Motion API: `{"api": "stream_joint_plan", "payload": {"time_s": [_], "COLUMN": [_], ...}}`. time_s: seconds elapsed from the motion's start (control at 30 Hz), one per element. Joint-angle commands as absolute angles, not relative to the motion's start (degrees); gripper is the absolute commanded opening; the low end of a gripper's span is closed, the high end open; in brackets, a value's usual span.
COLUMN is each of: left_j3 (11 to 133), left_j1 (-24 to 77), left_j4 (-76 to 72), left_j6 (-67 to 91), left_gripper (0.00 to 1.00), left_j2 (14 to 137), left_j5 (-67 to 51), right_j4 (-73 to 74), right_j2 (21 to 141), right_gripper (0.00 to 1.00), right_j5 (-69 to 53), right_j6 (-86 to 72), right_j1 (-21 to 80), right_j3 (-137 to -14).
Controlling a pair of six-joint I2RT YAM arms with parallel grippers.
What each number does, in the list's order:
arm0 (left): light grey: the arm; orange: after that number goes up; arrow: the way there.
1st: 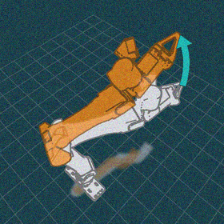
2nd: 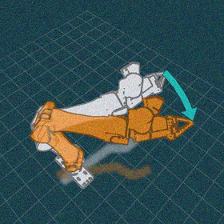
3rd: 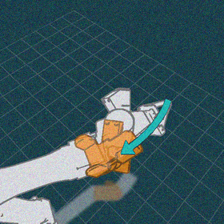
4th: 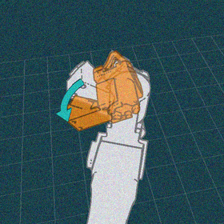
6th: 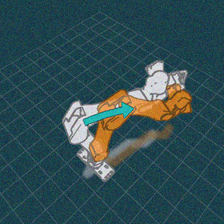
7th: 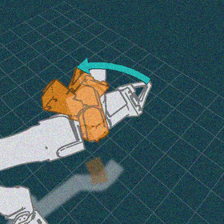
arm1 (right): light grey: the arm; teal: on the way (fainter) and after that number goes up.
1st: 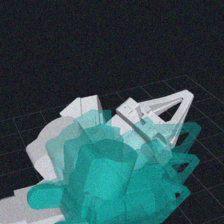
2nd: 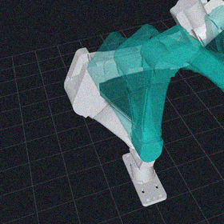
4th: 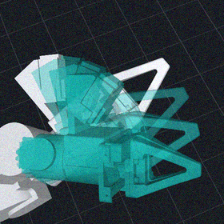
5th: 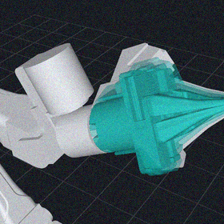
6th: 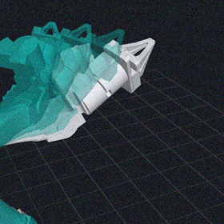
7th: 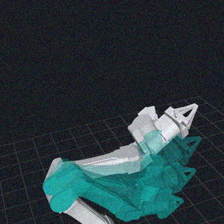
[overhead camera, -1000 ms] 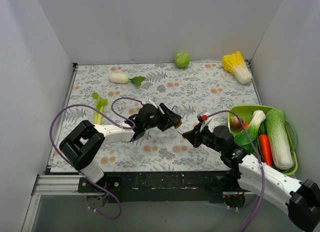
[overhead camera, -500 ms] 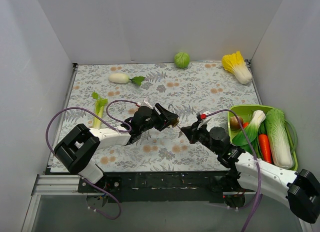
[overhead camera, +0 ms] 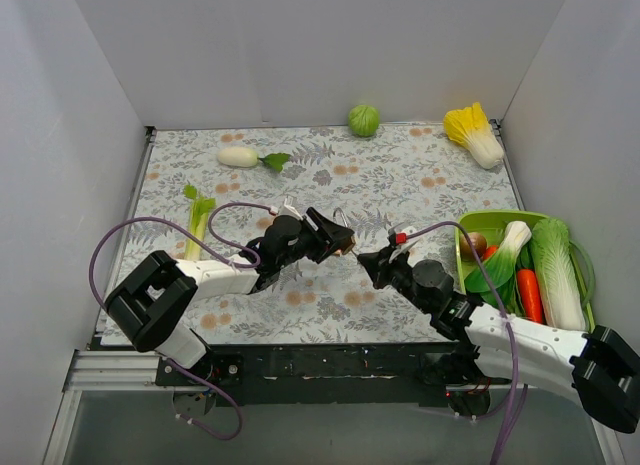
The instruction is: Unlock with the key
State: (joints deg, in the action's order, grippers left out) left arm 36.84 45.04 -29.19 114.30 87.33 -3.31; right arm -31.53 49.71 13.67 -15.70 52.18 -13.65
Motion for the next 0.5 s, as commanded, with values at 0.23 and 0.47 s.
{"api": "stream_joint_plan", "payload": {"time_s": [0.23,0.47], "left_j3": [36.8,36.3], "left_j1": [45.4,45.9], "left_j4": [-34.9,-36.0], "left_j6": [136.1,136.9], "left_gripper": [0.0,0.0], "left_j2": [82.8,82.7], "left_j5": [-2.8,-2.9], "right_j4": [-41.5,-45.4], "right_j2": [55.5,58.2], "right_gripper": [0.01,0.01], "right_j5": [18.6,19.1], "right_j6": [-15.0,-16.6], "right_j1": [54.7,54.7], "right_j3": [-14.6,-14.3]}}
